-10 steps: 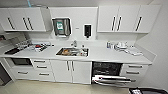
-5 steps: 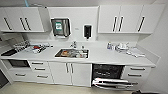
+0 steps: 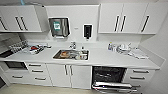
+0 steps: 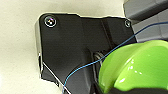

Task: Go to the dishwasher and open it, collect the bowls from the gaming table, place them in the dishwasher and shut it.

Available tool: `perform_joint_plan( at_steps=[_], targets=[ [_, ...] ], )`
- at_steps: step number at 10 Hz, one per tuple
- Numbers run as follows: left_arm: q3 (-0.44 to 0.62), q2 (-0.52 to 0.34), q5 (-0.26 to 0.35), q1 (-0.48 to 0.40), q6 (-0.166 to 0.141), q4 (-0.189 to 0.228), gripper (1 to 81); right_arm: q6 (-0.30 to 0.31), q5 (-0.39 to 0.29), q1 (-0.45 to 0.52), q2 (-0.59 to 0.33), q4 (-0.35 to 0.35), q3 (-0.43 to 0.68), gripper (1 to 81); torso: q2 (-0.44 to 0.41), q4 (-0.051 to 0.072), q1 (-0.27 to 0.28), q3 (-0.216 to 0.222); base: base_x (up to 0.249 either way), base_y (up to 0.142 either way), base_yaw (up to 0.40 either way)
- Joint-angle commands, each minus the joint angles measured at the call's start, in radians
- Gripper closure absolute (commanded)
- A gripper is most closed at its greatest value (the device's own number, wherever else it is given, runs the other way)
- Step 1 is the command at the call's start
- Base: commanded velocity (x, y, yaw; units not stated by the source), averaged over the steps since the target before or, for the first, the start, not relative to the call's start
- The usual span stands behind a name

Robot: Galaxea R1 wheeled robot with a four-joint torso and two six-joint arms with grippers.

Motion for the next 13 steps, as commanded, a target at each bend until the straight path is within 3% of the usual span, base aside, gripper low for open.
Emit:
perform_joint_plan(
  at_steps=[1,13],
  targets=[
    [-0.003,-0.021,0.028,-0.025,0.001,0.005,81.1,-0.001,-0.047,0.023,0.003,-0.010,0.011,81.1,0.000,0.000,0.000,0.000,0.133,0.000,0.000],
    [-0.003,-0.019,0.030,-0.023,0.001,0.007,81.1,-0.003,-0.047,0.021,0.001,-0.010,0.008,81.1,-0.002,0.000,-0.001,0.000,0.133,-0.011,0.000]
  ],
)
